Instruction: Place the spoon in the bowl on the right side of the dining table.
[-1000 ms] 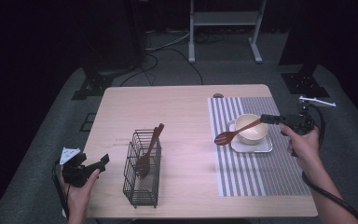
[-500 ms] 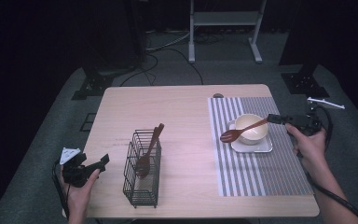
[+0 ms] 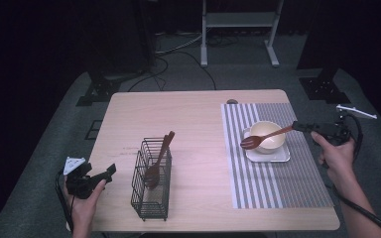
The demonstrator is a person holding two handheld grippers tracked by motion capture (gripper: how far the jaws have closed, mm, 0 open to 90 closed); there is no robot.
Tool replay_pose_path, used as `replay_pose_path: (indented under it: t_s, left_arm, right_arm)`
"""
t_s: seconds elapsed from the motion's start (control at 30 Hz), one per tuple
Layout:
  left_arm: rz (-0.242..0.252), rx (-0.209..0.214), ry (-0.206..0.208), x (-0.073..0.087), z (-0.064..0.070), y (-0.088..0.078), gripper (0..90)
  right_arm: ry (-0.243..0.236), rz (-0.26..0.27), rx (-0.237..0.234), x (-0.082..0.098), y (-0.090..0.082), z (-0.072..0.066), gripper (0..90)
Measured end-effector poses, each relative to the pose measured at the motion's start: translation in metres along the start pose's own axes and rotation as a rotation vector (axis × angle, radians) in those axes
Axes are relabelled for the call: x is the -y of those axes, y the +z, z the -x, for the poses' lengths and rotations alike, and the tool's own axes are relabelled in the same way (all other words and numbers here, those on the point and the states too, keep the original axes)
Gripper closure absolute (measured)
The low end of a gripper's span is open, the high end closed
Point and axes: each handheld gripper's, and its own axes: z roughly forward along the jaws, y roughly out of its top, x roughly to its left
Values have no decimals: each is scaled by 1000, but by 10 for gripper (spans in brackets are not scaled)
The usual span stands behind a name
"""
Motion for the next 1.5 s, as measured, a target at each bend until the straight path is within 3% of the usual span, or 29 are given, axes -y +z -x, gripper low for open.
replay_pose_path:
  t_s: [0.6, 1.5]
  left_arm:
    - [-1, 0, 3, 0, 0, 0, 49]
    - [-2, 0, 3, 0, 1, 0, 49]
  right_arm:
    - [29, 58, 40, -3, -23, 15, 833]
    - [52, 99, 85, -4, -36, 28, 832]
